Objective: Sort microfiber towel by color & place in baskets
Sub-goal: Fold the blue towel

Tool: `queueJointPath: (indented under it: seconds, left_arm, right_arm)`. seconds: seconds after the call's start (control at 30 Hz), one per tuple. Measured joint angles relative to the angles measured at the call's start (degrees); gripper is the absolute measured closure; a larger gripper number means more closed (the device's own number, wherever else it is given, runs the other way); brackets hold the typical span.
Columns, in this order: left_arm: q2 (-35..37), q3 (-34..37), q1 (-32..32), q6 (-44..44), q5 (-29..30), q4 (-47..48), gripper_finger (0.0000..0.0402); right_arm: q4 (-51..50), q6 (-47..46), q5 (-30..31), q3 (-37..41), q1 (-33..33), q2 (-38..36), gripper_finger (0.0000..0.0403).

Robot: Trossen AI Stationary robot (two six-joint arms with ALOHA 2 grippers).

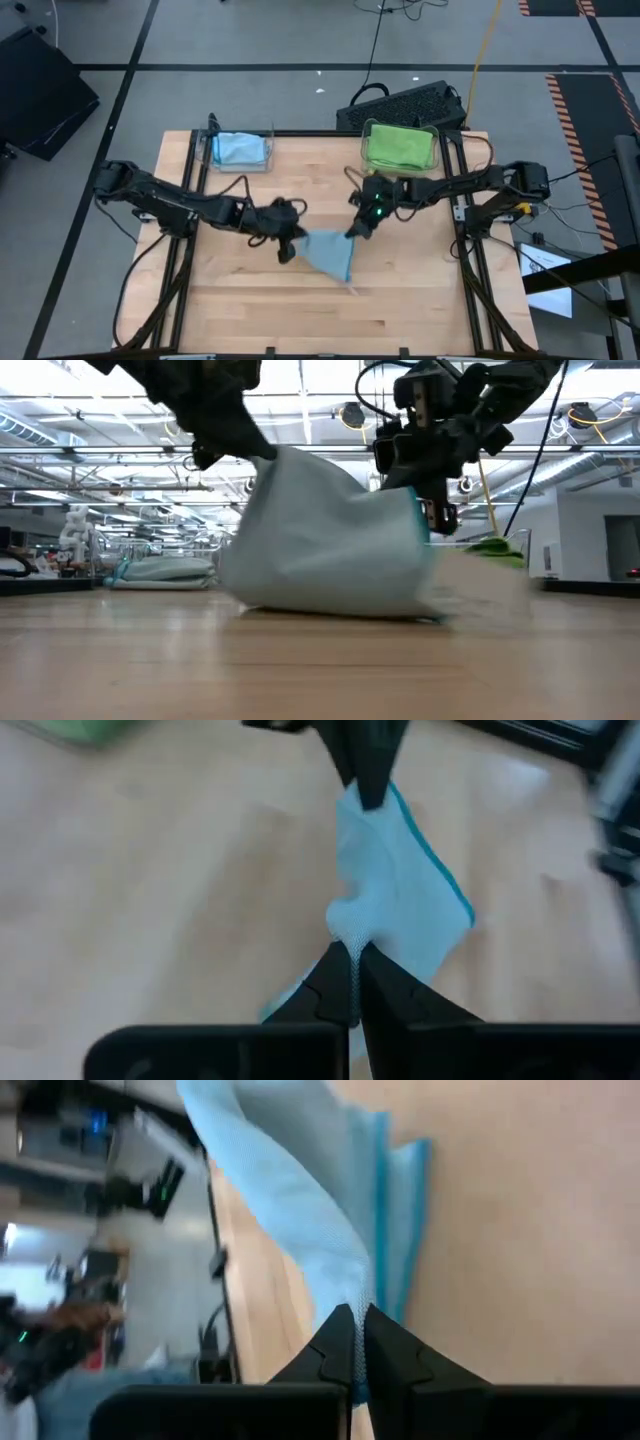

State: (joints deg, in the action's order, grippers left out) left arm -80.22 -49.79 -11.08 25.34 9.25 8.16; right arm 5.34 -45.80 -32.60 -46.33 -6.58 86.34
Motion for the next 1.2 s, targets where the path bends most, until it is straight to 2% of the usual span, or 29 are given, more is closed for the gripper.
queueJointPath:
  seconds: [0.1,0.4,0.47,0.57,0.77,0.93,1.2]
  left_arm:
    - [2.55,0.03,3.28,-3.59,2.72,0.63,0.0391]
    - [4.83,-0.03,12.47,-9.87,5.02,0.52,0.0387]
    - [4.96,-0.03,14.11,-10.22,5.08,0.10,0.0389]
    - [4.96,-0.03,15.39,-9.82,2.07,0.53,0.0396]
    - [4.89,-0.03,13.35,-8.29,-1.20,4.38,0.0385]
    - [4.86,-0.03,9.78,-5.78,-2.39,7.72,0.0395]
    - [1.65,0.89,2.45,-1.53,-3.01,6.71,0.0389]
  right_arm:
    - [0.51,1.68,1.70,-0.06,-3.80,-1.99,0.0400]
    - [0.74,5.01,2.93,-0.04,-13.68,-5.94,0.0400]
    - [0.85,5.13,2.92,-0.04,-15.07,-6.46,0.0400]
    - [0.45,5.13,2.71,-0.04,-15.72,-7.15,0.0400]
    - [-1.40,4.27,2.59,-0.04,-12.40,-7.16,0.0400]
    - [-4.80,4.06,2.71,-0.11,-8.76,-7.14,0.0401]
    - [-7.37,4.24,2.60,-0.17,-4.68,-7.14,0.0400]
